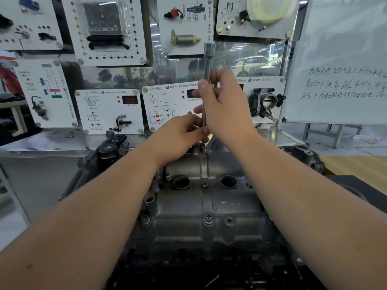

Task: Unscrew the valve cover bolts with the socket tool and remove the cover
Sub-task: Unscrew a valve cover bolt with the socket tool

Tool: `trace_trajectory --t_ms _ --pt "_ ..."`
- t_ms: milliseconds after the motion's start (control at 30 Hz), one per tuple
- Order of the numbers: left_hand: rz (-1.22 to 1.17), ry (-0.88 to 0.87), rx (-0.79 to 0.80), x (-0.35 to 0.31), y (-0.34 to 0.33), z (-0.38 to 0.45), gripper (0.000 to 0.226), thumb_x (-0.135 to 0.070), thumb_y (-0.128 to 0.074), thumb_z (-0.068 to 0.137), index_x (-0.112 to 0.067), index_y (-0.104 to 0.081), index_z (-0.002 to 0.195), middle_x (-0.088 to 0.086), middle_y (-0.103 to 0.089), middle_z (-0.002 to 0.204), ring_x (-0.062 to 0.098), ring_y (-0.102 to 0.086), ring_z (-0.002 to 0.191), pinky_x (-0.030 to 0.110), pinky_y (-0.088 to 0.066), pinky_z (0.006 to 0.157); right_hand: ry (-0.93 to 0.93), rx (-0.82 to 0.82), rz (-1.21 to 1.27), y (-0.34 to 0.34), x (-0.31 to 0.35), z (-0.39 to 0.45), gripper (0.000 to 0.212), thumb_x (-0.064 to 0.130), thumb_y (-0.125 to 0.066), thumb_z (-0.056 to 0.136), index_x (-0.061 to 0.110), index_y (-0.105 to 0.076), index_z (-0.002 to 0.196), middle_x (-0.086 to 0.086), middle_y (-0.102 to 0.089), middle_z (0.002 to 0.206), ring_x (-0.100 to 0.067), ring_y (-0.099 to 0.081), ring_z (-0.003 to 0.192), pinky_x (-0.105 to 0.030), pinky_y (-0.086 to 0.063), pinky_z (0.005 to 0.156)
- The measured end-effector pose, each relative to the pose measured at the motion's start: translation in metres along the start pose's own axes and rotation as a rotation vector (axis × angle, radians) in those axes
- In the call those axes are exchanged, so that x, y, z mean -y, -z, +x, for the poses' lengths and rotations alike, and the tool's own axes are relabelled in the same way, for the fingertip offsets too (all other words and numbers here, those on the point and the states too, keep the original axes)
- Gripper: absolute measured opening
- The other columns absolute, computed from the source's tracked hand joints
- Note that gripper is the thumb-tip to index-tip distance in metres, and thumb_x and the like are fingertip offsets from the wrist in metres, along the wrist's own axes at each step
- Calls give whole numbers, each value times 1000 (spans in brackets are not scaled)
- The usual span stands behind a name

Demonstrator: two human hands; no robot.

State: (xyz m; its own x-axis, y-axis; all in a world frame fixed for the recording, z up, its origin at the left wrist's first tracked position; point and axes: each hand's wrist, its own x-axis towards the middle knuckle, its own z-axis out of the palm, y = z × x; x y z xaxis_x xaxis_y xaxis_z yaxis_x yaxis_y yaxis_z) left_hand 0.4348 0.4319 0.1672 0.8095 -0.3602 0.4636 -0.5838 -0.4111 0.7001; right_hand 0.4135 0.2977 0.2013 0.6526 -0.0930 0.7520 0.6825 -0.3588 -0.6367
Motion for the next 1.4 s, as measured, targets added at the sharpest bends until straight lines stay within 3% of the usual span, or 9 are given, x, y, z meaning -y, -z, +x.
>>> trace_trajectory --t_ms 167,433,633,733,867,1000,1133,1300,1400 --pt "-5 36 -3 8 0 3 16 -26 -56 105 -27 -71 97 -13 -77 89 1 -72 81 8 -47 64 -2 23 -6 -1 1 1 17 27 -46 107 33 -49 92 9 -72 95 -3 -71 69 -36 -60 68" --pt "19 0 -2 2 2 1 19 -28 -63 102 -12 -68 110 2 -77 98 28 -72 96 55 -53 96 40 36 -66 -1 1 0 8 34 -57 102 27 -61 101 5 -75 91 -16 -72 78 -45 -60 70" --pt "-25 3 6 5 1 2 17 -23 -55 106 -17 -70 110 -2 -77 96 -1 -70 79 7 -48 64 19 33 -37 -1 -3 1 9 30 -49 105 31 -41 107 4 -73 97 -7 -72 68 -49 -62 65" --pt "-19 20 10 6 0 1 18 -23 -53 107 -23 -70 102 -8 -77 91 -7 -68 74 3 -43 59 0 51 -14 -2 -2 2 16 26 -47 106 35 -41 95 6 -71 97 -5 -71 67 -48 -62 69" --pt "12 21 6 6 1 2 18 -27 -56 106 -17 -70 107 -3 -77 96 7 -73 84 14 -48 66 -15 65 27 -1 -1 2 14 25 -46 106 36 -46 97 13 -70 92 -3 -71 68 -39 -59 63" --pt "1 -8 -2 3 2 1 28 -38 -62 99 -14 -70 110 4 -77 98 35 -70 98 55 -54 95 7 57 6 -1 -2 2 4 32 -51 104 30 -54 103 9 -73 91 -8 -71 72 -38 -58 63" --pt "0 -15 7 2 2 1 37 -47 -62 90 -15 -69 108 8 -75 94 44 -67 95 60 -54 92 42 38 -60 1 -2 2 8 35 -57 101 27 -58 99 4 -74 91 -17 -72 77 -43 -60 67" --pt "11 17 -12 8 0 3 15 -28 -55 105 -27 -69 99 -8 -77 91 0 -70 77 7 -45 62 -5 64 -67 -1 -4 3 20 29 -45 107 19 -57 94 12 -71 94 -5 -71 68 -35 -58 58" --pt "23 22 -3 5 1 1 17 -25 -54 106 -23 -70 101 -11 -77 89 -1 -69 76 5 -43 59 -1 72 -37 -1 -4 4 13 29 -44 107 24 -55 105 14 -70 94 -5 -72 69 -38 -59 62"
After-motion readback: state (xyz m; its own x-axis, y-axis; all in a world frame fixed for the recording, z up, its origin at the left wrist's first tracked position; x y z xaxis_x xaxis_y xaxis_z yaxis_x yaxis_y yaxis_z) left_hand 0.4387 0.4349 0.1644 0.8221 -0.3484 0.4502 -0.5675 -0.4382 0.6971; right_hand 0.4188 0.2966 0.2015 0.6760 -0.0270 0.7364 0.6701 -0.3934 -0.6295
